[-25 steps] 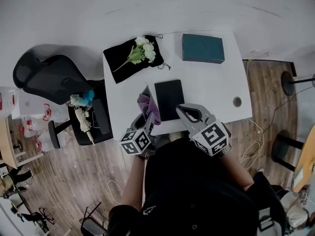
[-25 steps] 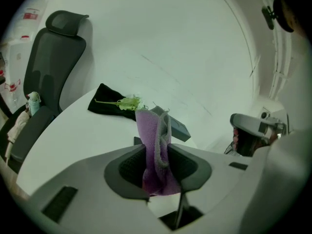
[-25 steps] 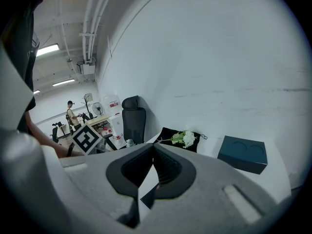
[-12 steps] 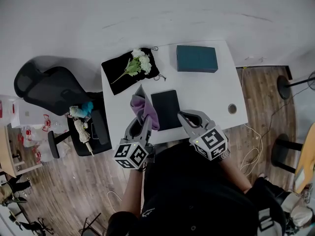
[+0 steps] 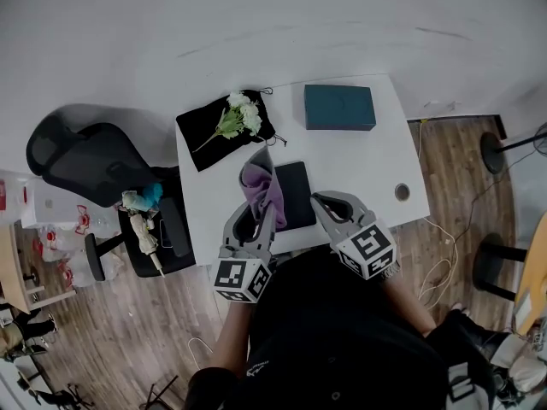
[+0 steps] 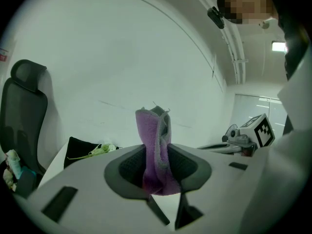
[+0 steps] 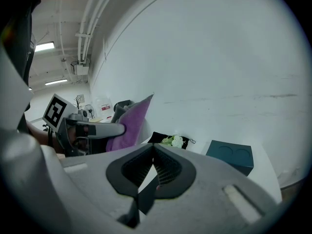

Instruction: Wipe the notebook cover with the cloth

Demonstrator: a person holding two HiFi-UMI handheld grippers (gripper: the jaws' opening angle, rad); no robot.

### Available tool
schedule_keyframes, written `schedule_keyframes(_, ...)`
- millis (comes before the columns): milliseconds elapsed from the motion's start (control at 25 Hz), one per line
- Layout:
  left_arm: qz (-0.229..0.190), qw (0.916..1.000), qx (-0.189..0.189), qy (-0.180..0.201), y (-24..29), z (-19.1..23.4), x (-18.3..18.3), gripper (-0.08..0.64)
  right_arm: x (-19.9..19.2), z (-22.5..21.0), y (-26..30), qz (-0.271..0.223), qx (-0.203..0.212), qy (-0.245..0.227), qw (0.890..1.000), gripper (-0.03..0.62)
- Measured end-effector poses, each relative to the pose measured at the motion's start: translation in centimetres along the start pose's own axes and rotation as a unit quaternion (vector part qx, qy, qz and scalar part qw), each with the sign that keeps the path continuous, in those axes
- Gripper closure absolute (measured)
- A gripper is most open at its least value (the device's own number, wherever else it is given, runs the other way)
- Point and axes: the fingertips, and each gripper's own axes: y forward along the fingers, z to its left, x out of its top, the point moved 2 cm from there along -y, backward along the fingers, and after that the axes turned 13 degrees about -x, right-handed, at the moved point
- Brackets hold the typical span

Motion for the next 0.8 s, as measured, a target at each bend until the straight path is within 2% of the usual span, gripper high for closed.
schedule_keyframes(360, 0.005, 0.9987, 0.005, 0.05, 0.5, -0.6, 1.0, 0.434, 1.2, -0.6, -0.1, -0.015, -0.005, 0.002, 1.0, 0.588)
schedule_keyframes(600, -0.014, 0.9979, 0.009, 0.063, 0.7, -0.5, 3.0, 0.434, 3.3, -2.2, -0.4, -0.04, -0.025, 0.008, 0.999, 0.588)
schedule_keyframes(800, -0.032, 0.9963, 0.01, 0.079, 0.9, -0.7, 5.2, 0.434, 5.7, -2.9, -1.1, -0.066, -0.028, -0.017, 0.997, 0.588)
